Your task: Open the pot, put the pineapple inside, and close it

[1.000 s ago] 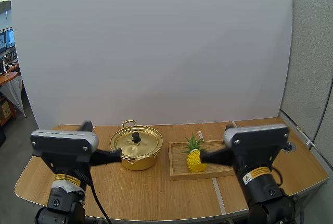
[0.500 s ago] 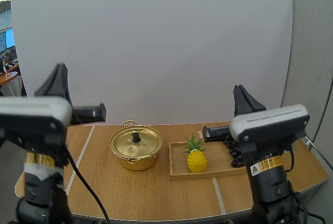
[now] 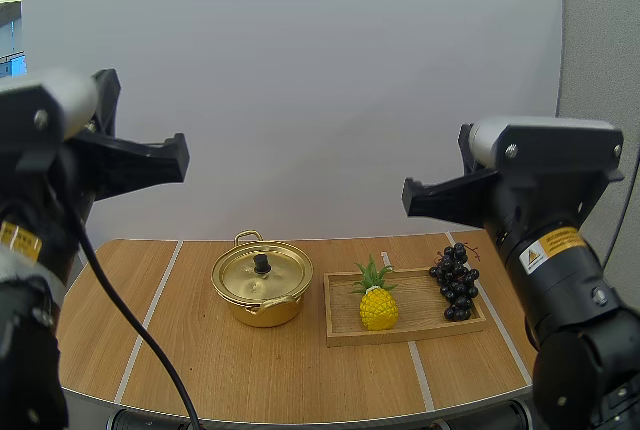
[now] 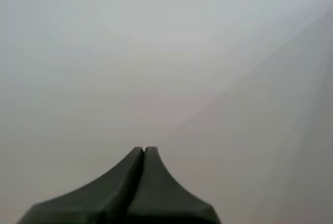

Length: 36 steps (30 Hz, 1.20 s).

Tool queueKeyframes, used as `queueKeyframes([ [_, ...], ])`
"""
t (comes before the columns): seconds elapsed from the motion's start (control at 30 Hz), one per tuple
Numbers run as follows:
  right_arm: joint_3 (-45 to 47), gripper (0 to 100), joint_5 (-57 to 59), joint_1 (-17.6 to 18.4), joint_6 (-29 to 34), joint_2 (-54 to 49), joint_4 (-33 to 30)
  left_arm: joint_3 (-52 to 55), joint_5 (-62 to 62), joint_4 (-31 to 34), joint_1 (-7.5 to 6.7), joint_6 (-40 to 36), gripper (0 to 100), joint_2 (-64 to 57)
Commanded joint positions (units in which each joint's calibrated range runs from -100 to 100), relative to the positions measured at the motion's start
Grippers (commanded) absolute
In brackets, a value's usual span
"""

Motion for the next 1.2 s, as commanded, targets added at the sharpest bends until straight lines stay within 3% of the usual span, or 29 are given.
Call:
queueKeyframes([
  [0.0, -3.22, 0, 7.55, -0.17, -0.1, -0.15, 1.19, -3.02, 10.14, 0.0, 0.2, -2.06, 0, 3.81],
  [0.27, -8.25, 0, 25.46, -0.17, -0.1, 0.29, 2.23, -5.58, 11.98, 0.0, 0.2, -4.67, 0, 7.17],
  [0.53, -15.72, 0, 37.07, -0.17, -0.1, 13.08, 2.23, -5.58, 12.98, 0.0, 0.2, -6.14, 0, 10.55],
  [0.87, -20.87, 0, 44.86, -0.17, -0.1, 29.22, 2.23, -5.58, 22.18, 0.0, 0.2, -6.14, 0, 21.6],
  [1.1, -20.87, 0, 49.17, -0.17, -0.1, 34.11, 2.23, -5.58, 24.06, 0.0, 0.2, -6.14, 0, 24.74],
  [1.17, -20.87, 0, 49.37, -0.17, -0.1, 34.51, 2.23, -5.58, 24.22, 0.0, 0.2, -6.14, 5, 24.89],
])
